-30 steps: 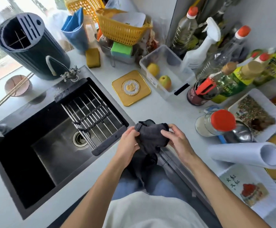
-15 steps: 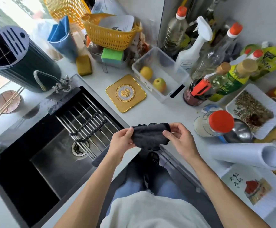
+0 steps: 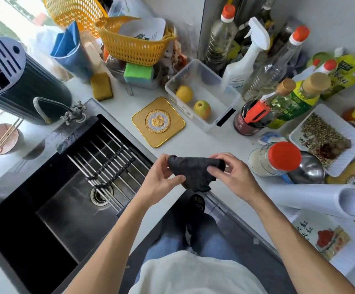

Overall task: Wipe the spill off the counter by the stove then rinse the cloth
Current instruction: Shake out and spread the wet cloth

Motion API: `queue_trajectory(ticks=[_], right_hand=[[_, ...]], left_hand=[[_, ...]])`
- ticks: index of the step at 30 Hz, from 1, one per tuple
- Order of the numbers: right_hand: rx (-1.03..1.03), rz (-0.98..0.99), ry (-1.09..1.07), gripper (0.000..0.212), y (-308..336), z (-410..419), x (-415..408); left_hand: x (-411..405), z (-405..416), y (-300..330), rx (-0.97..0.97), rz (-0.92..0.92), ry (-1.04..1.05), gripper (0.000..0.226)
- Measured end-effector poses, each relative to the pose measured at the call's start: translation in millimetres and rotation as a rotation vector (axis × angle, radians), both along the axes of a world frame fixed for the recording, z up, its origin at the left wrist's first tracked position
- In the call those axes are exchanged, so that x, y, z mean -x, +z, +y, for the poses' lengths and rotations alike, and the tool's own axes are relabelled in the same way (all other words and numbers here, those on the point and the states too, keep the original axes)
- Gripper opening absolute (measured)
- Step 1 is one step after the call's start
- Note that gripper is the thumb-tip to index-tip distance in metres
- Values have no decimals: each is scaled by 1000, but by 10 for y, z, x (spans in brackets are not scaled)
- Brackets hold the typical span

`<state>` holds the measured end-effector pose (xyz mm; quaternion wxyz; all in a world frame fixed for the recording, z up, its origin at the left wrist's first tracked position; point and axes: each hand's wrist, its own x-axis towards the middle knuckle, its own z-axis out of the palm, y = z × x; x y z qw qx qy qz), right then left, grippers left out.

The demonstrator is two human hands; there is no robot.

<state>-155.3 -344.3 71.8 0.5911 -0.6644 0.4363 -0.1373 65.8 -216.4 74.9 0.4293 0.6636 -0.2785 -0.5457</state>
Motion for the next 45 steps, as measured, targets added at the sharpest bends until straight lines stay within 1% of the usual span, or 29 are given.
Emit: queue_trajectory(ticks=[2,4,6,7,9,11,13,16,19,20,21,23,25,26,27,28,30,32,36,38,40,41,43,45], right_hand=[[-152,-79,-81,27,0,27,-58],[-203,-76,-199,30,-66,60,-159],[-192,12,-312,30,-167,77,-263],[-165,73,-346,30,-228,77,-307],[-108,193,-354,27,-353,70,-371],[-38,304,-334,25,-480,57,-417],[1,365,-345,33,-616,19,-453],[-11,399,-353,44,-790,-80,-482],[-35,347,-259,58,-850,-152,-454],[4,355,-204,62,-852,-154,-425],[89,390,-145,66,-856,-142,-382],[346,483,-49,70,-865,-86,-298],[566,521,94,74,-892,-36,-243],[619,534,198,74,-915,-11,-222],[638,562,302,73,-955,18,-200],[629,609,382,72,-1001,39,-178],[596,718,451,72,-1091,46,-129],[621,781,446,73,-1148,36,-98],[649,816,410,74,-1186,57,-58],[611,819,404,73,-1203,66,-115],[593,841,408,72,-1087,90,-156],[559,841,412,72,-1095,68,-185],[481,802,423,71,-1070,44,-151],[452,688,395,64,-952,40,-84]], left_hand=[[42,-54,-8,3,83,49,32],[112,-117,-61,8,174,139,29],[183,-202,-153,-34,225,234,24],[220,-250,-215,-67,216,271,20],[290,-342,-364,-137,153,323,12],[352,-419,-521,-209,34,327,12],[383,-467,-658,-269,-122,299,16],[380,-499,-813,-316,-246,345,24],[330,-504,-886,-300,-362,368,29],[313,-491,-889,-284,-419,358,29],[308,-473,-886,-256,-495,333,32],[340,-433,-870,-157,-681,212,39],[400,-397,-873,-35,-866,-46,51],[430,-370,-897,2,-930,-215,58],[452,-333,-937,-2,-965,-369,65],[454,-299,-983,-50,-980,-486,71],[389,-273,-1060,-158,-1024,-623,76],[316,-285,-1101,-190,-1082,-686,79],[231,-286,-1120,-204,-1141,-738,80],[218,-313,-1126,-230,-1127,-734,80],[228,-351,-1012,-238,-1117,-741,80],[217,-397,-1000,-248,-1078,-754,81],[229,-420,-957,-225,-992,-754,83],[243,-349,-842,-143,-987,-657,76]])
